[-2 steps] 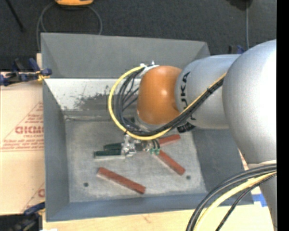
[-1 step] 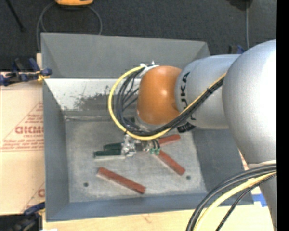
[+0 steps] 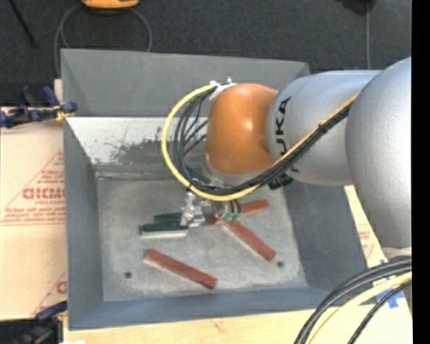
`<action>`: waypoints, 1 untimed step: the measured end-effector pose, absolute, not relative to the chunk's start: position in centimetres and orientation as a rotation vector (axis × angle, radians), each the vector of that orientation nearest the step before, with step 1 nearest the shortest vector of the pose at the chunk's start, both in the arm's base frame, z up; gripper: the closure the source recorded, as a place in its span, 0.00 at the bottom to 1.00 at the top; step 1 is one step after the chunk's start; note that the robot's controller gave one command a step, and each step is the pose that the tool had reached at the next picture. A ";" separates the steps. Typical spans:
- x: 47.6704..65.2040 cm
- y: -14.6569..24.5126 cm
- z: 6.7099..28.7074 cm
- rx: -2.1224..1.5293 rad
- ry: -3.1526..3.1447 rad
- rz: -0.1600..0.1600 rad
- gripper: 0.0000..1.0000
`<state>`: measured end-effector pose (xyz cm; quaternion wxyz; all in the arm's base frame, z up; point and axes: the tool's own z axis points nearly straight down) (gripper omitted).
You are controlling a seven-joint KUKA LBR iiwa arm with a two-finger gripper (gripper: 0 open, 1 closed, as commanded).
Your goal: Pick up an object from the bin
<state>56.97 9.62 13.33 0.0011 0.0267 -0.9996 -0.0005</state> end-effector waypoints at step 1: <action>56.9 10.2 17.1 0.072 -3.146 -0.004 1.00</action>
Offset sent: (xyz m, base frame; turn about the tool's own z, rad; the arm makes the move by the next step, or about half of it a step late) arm 0.0109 0.0092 0.0237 0.0133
